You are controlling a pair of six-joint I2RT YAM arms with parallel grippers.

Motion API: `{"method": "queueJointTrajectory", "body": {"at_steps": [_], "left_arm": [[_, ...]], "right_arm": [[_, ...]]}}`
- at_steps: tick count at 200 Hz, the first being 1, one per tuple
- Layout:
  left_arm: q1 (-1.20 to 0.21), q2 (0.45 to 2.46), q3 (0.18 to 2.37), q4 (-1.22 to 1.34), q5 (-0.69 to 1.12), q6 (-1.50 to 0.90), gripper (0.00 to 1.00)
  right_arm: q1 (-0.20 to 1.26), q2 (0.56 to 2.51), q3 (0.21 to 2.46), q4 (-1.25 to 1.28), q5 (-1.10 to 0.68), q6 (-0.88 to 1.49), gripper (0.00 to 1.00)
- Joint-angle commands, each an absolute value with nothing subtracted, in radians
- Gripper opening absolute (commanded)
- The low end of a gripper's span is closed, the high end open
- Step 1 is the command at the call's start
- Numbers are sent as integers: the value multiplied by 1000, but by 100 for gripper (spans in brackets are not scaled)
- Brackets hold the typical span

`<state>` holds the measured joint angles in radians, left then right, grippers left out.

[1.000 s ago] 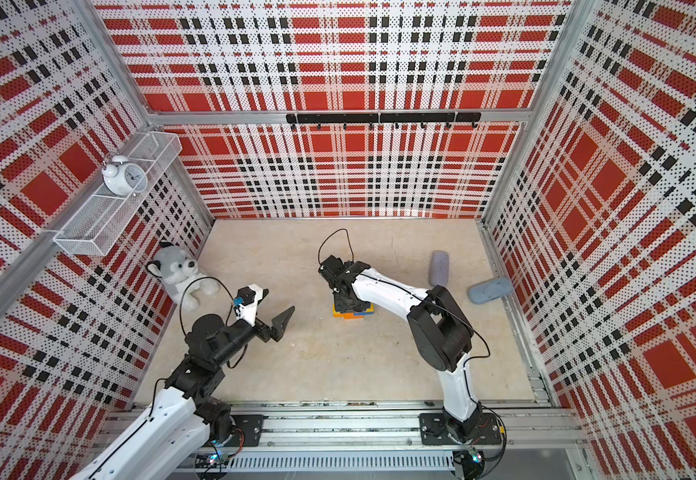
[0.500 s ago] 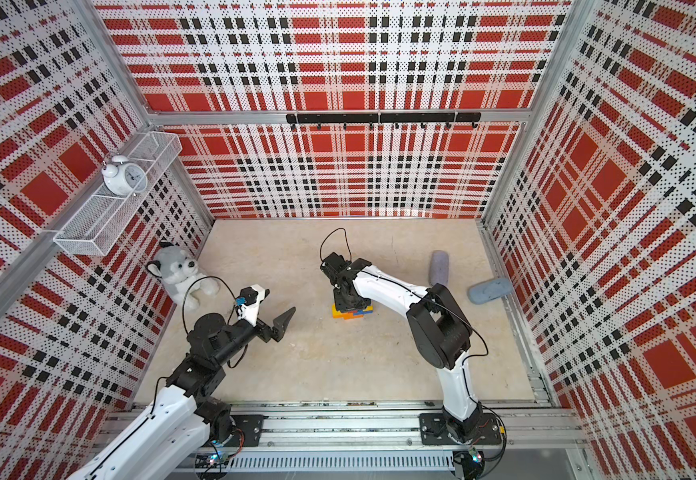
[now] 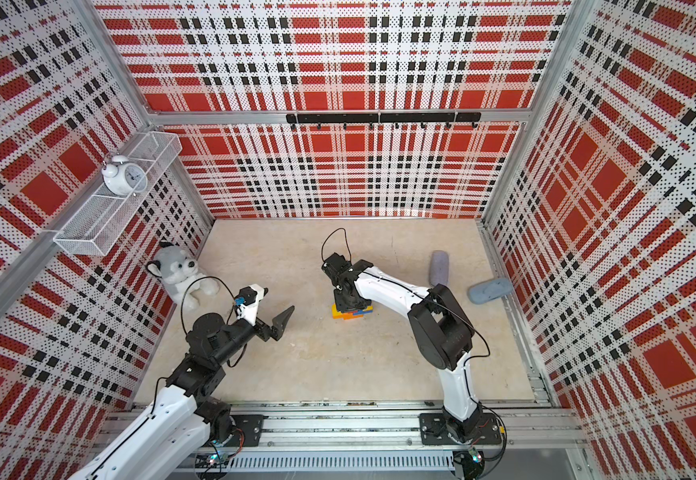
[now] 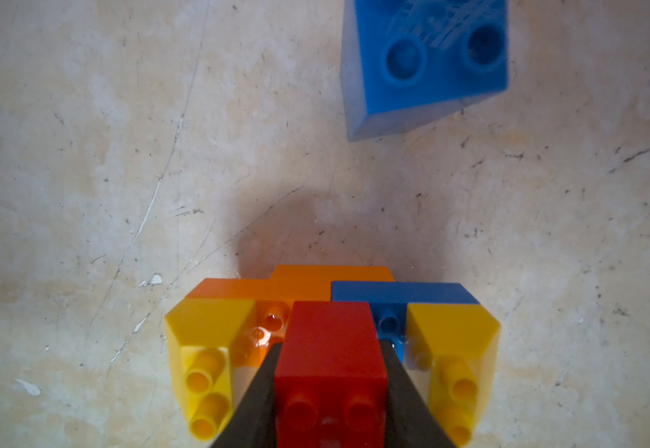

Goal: Assemble a fork with lego
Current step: Assemble the lego brick with the lego brick.

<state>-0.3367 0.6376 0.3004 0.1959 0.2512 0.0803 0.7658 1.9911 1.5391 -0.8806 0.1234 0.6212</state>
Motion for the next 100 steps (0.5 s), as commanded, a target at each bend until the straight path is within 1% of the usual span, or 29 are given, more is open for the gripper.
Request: {"method": "queueJointTrajectory", "body": {"at_steps": [1, 47, 100], "left_arm": [[-324, 642, 287, 226, 263, 87, 98], [-319, 650, 285, 227, 266, 84, 98], [-318, 662, 287, 226, 265, 83, 98]], "right_arm": [[746, 2075, 1478, -990, 93, 622, 13], [696, 1973, 1436, -1005, 144, 615, 13], [706, 2033, 1337, -914, 79, 603, 14]]}}
